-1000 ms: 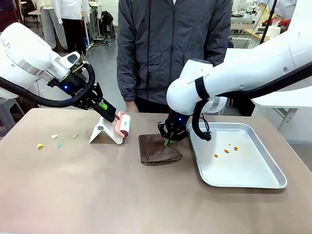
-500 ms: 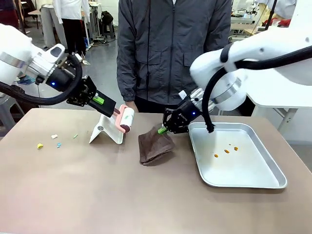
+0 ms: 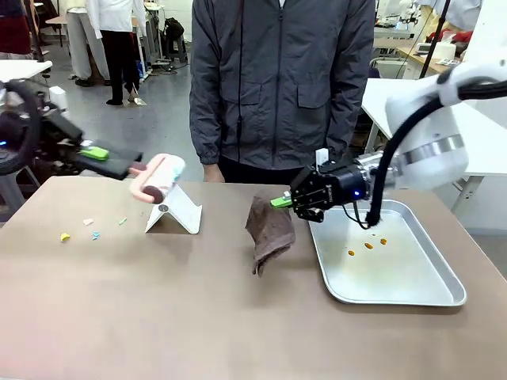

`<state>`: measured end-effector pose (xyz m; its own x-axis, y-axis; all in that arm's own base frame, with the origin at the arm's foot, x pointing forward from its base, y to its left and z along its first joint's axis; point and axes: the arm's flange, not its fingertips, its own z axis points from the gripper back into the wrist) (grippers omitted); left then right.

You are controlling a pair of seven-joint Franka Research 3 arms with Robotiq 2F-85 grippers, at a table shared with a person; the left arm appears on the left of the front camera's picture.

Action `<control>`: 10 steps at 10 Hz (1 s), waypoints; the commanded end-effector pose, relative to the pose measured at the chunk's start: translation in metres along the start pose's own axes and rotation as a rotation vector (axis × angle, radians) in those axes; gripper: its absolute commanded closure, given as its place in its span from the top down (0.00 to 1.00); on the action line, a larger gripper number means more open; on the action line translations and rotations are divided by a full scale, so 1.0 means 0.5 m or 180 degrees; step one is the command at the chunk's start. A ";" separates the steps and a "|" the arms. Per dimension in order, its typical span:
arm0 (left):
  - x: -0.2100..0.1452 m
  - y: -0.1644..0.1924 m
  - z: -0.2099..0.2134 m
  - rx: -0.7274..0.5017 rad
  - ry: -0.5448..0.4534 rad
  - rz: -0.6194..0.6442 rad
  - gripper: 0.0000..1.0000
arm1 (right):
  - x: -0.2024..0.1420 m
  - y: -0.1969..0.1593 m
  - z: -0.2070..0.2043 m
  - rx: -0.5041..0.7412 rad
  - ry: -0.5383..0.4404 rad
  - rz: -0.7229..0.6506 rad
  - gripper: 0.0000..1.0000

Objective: Clean the surface of the table.
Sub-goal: Hold the Lint Roller with your left hand and the towel with your right hand.

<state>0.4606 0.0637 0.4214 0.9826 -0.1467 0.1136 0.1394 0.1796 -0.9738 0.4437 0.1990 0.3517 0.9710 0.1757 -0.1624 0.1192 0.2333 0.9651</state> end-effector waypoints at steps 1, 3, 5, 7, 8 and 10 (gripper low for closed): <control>-0.064 0.050 0.058 -0.0283 -0.0165 0.0230 0.14 | -0.093 -0.003 0.041 0.0386 -0.0277 -0.0165 0.00; -0.152 0.129 0.126 -0.0345 -0.0368 0.0338 0.14 | -0.203 -0.041 0.139 0.0654 -0.0902 -0.0071 0.00; -0.200 0.192 0.197 -0.0404 -0.0851 0.0655 0.14 | -0.245 -0.082 0.255 0.0841 -0.1318 -0.0091 0.00; -0.247 0.253 0.289 -0.0365 -0.1156 0.0703 0.14 | -0.239 -0.131 0.362 0.0935 -0.1560 -0.0291 0.00; -0.283 0.271 0.330 -0.0313 -0.1281 0.0567 0.14 | -0.236 -0.154 0.404 0.0924 -0.1691 -0.0306 0.00; -0.364 0.317 0.397 -0.0376 -0.1530 0.0092 0.14 | -0.223 -0.221 0.483 0.0722 -0.1994 -0.0234 0.00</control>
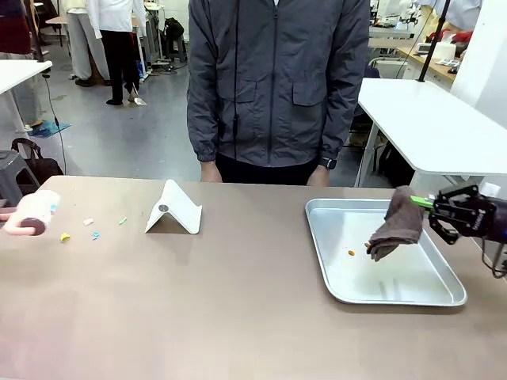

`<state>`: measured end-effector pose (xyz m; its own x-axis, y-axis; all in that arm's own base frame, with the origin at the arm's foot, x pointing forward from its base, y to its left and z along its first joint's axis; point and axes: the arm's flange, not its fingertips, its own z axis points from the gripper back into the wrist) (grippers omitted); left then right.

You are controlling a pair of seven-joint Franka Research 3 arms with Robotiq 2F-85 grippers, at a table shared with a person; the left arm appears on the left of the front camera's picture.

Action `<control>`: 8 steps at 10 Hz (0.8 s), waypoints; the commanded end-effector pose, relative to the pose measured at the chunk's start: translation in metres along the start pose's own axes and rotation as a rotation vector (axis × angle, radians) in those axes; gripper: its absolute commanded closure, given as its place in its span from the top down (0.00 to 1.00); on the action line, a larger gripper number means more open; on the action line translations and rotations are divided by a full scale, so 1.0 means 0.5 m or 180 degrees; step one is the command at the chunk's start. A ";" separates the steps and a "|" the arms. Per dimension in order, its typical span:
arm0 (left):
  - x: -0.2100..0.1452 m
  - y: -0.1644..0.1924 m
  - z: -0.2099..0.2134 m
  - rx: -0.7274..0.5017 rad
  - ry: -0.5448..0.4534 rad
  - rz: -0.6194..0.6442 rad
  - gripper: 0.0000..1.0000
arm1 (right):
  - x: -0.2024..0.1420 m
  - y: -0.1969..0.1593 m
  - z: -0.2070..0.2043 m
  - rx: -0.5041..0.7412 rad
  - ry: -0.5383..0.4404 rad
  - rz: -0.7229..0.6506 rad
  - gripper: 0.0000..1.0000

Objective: Clean the surface of the table.
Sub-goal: Hold the Lint Roller with your left hand and the towel with your right hand.

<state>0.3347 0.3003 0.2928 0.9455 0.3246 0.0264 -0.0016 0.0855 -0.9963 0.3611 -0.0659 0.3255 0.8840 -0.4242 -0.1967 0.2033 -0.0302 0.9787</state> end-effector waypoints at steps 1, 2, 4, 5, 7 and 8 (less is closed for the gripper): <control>-0.031 0.024 0.030 -0.0321 -0.0142 -0.0546 0.14 | 0.056 -0.039 0.038 0.0058 -0.0060 0.0142 0.00; -0.036 0.031 0.026 -0.0274 -0.0180 -0.0577 0.14 | 0.063 -0.052 0.053 0.0184 -0.0103 0.0266 0.00; -0.015 0.033 0.006 -0.0116 -0.0096 -0.0255 0.14 | 0.066 -0.065 0.064 0.0414 -0.0269 0.0370 0.00; -0.036 0.035 0.041 -0.0178 -0.0171 -0.0447 0.14 | 0.053 -0.055 0.062 0.0107 -0.0179 0.0180 0.00; -0.036 0.035 0.041 -0.0178 -0.0171 -0.0447 0.14 | 0.053 -0.055 0.062 0.0107 -0.0179 0.0180 0.00; -0.036 0.035 0.041 -0.0178 -0.0171 -0.0447 0.14 | 0.053 -0.055 0.062 0.0107 -0.0179 0.0180 0.00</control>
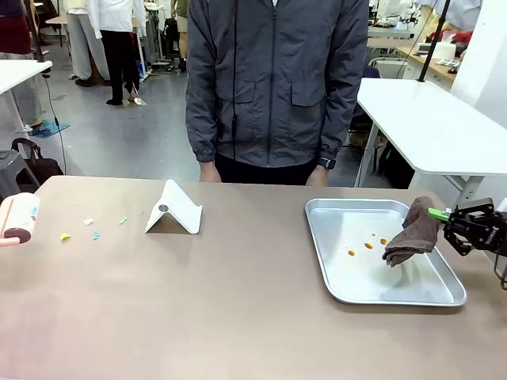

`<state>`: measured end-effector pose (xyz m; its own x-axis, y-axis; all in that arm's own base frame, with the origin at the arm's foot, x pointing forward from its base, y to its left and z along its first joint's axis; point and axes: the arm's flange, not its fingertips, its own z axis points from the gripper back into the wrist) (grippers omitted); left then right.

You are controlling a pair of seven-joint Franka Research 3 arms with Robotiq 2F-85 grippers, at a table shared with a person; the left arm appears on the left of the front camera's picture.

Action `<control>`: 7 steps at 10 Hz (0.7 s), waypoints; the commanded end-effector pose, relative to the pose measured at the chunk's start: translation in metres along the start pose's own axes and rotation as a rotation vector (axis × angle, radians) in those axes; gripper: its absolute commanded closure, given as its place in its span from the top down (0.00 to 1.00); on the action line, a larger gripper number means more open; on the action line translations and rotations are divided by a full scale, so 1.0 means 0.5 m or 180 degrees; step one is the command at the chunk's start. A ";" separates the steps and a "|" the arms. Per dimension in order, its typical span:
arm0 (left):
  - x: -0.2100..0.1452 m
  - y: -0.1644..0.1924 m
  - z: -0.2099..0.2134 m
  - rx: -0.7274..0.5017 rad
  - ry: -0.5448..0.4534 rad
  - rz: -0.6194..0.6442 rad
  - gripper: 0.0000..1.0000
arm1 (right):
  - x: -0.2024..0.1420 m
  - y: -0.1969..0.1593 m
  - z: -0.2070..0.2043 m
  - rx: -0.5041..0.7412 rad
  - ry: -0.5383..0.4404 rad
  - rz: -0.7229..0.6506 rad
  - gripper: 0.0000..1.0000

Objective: Clean the surface of the table.
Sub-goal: Hold the Lint Roller with your left hand and the towel with your right hand, then if a person points to the right, clean the right side of the table with your right hand, and if they point to the left, clean the left side with your left hand.

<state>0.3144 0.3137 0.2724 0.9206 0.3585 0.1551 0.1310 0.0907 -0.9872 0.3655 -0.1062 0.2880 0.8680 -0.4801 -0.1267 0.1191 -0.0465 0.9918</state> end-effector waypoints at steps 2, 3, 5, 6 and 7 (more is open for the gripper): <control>-0.004 -0.009 0.006 -0.0048 -0.0020 -0.0043 0.14 | -0.003 0.014 -0.004 -0.0062 0.0012 -0.0037 0.00; -0.004 -0.009 0.006 -0.0048 -0.0020 -0.0043 0.14 | -0.003 0.014 -0.004 -0.0062 0.0012 -0.0037 0.00; -0.004 -0.009 0.006 -0.0048 -0.0020 -0.0043 0.14 | -0.003 0.014 -0.004 -0.0062 0.0012 -0.0037 0.00; -0.004 -0.009 0.006 -0.0048 -0.0020 -0.0043 0.14 | -0.003 0.014 -0.004 -0.0062 0.0012 -0.0037 0.00; -0.004 -0.009 0.006 -0.0048 -0.0020 -0.0043 0.14 | -0.003 0.014 -0.004 -0.0062 0.0012 -0.0037 0.00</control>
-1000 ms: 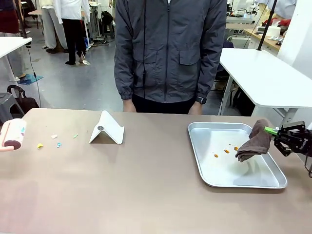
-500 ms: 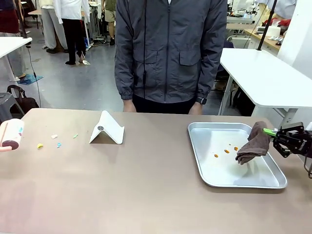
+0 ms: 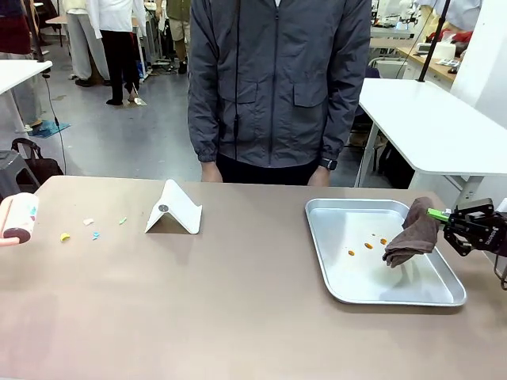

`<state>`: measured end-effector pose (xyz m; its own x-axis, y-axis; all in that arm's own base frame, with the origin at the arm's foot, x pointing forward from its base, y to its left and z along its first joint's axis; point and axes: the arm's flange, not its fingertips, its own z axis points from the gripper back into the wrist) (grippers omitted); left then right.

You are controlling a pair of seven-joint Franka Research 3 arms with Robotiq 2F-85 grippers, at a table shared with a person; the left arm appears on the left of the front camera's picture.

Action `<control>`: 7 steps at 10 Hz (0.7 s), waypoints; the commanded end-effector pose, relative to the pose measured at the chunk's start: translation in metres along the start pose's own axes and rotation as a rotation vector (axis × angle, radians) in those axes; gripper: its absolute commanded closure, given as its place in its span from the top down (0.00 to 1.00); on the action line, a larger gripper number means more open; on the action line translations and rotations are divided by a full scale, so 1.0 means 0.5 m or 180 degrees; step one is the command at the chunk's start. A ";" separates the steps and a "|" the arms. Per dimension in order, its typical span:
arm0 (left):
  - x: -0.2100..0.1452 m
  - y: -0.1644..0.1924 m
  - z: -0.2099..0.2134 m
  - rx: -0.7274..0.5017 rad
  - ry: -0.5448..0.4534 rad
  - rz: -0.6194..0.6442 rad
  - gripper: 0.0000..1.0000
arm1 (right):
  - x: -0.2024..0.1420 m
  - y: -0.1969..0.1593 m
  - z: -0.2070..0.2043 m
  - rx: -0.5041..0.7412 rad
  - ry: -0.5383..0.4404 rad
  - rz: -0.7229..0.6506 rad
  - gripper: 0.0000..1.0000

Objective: Clean the surface of the table.
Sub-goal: If a person points to the right, clean the right side of the table with your right hand, and if they point to the left, clean the left side with your left hand.

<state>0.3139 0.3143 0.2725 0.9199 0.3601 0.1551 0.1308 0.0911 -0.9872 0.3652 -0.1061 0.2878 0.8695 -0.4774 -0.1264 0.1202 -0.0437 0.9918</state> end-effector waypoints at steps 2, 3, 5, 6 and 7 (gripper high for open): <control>-0.003 -0.009 0.004 -0.0049 -0.0015 -0.0043 0.14 | -0.002 0.015 -0.004 -0.0053 0.0003 -0.0038 0.00; -0.003 -0.009 0.004 -0.0049 -0.0015 -0.0043 0.14 | -0.002 0.015 -0.004 -0.0053 0.0003 -0.0038 0.00; -0.003 -0.009 0.004 -0.0049 -0.0015 -0.0043 0.14 | -0.002 0.015 -0.004 -0.0053 0.0003 -0.0038 0.00; -0.003 -0.009 0.004 -0.0049 -0.0015 -0.0043 0.14 | -0.002 0.015 -0.004 -0.0053 0.0003 -0.0038 0.00; -0.003 -0.009 0.004 -0.0049 -0.0015 -0.0043 0.14 | -0.002 0.015 -0.004 -0.0053 0.0003 -0.0038 0.00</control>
<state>0.3139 0.3143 0.2725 0.9199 0.3601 0.1551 0.1308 0.0911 -0.9872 0.3652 -0.1061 0.2878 0.8696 -0.4773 -0.1264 0.1203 -0.0435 0.9918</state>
